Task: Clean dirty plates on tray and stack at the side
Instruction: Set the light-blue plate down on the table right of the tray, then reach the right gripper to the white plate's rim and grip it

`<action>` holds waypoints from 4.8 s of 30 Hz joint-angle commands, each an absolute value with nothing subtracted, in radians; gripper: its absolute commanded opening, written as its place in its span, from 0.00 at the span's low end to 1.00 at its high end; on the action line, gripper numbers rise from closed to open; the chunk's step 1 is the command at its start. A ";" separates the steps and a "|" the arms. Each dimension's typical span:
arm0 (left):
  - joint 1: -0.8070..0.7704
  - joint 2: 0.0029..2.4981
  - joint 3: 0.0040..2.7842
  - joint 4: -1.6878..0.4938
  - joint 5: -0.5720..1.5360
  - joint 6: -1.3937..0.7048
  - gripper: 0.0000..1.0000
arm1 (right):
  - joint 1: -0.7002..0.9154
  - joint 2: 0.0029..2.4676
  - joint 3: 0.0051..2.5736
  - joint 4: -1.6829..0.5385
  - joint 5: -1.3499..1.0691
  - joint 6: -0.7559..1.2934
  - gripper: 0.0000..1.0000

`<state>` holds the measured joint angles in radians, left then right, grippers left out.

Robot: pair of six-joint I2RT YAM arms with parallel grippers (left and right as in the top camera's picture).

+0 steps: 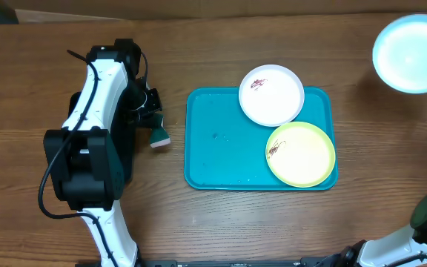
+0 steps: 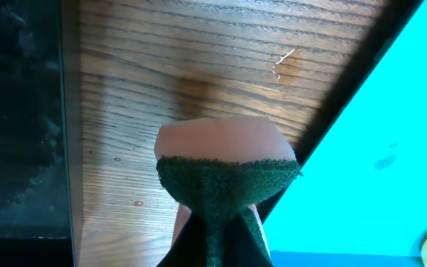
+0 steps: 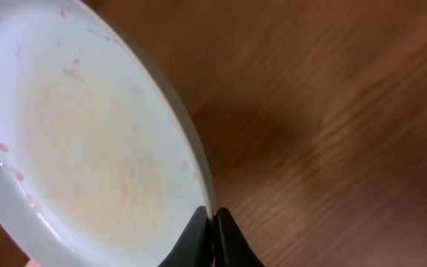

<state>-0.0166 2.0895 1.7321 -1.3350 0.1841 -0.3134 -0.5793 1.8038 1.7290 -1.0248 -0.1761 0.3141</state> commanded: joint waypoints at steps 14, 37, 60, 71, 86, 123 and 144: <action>-0.021 2.096 1.723 -1.354 0.196 -0.284 0.04 | -0.579 1.797 1.434 -0.797 0.007 0.397 0.04; -0.021 2.096 1.723 -1.356 0.204 -0.284 0.04 | -0.576 1.797 1.348 -0.877 -0.155 0.397 0.16; -0.021 2.096 1.723 -1.354 0.237 -0.284 0.04 | 0.032 1.798 1.348 -0.729 -0.021 0.300 1.00; -0.021 2.096 1.723 -1.346 0.237 -0.284 0.04 | 0.097 1.798 1.347 -0.712 -0.080 0.565 1.00; -0.022 2.096 1.723 -1.353 0.237 -0.284 0.04 | 0.124 1.936 1.348 -0.685 -0.038 0.685 0.67; -0.022 2.096 1.723 -1.338 0.237 -0.284 0.04 | 0.133 2.040 1.349 -0.577 -0.498 0.491 0.06; -0.023 2.096 1.723 -1.333 0.237 -0.284 0.04 | 0.249 2.040 1.349 -0.941 -0.499 0.036 0.18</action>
<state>-0.0185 2.0895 1.7271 -1.3357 0.2180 -0.3027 0.2310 2.0338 1.3476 -0.9348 -0.4938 0.1009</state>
